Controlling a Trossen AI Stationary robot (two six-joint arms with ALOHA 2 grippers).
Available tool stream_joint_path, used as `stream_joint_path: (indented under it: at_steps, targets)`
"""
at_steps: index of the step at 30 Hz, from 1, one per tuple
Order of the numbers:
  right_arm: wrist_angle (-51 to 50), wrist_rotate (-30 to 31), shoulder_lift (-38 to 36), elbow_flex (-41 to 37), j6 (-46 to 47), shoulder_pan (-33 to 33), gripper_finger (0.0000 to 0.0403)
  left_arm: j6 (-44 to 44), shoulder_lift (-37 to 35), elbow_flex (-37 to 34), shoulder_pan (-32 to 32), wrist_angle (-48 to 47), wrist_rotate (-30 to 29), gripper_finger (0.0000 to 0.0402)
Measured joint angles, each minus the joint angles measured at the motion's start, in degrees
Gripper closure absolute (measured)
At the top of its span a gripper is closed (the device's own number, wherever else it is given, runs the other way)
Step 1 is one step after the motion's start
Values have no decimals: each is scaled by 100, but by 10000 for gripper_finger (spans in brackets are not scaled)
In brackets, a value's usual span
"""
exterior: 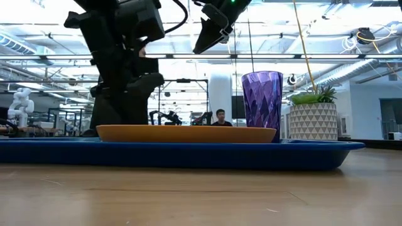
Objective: Pick and place plate/cup/fork/spoon on tray
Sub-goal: Adjust the orange plate on the blue serving tray
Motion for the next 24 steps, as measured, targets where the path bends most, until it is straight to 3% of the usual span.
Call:
stream_joint_path:
  at_steps: [15, 24]
  targets:
    - [-63, 0, 0, 0, -1, 1, 218, -194, 2, 0, 118, -376, -236, 202]
    - [-39, 0, 0, -2, -24, -1, 218, -232, 2, -2, 65, 184, -198, 201]
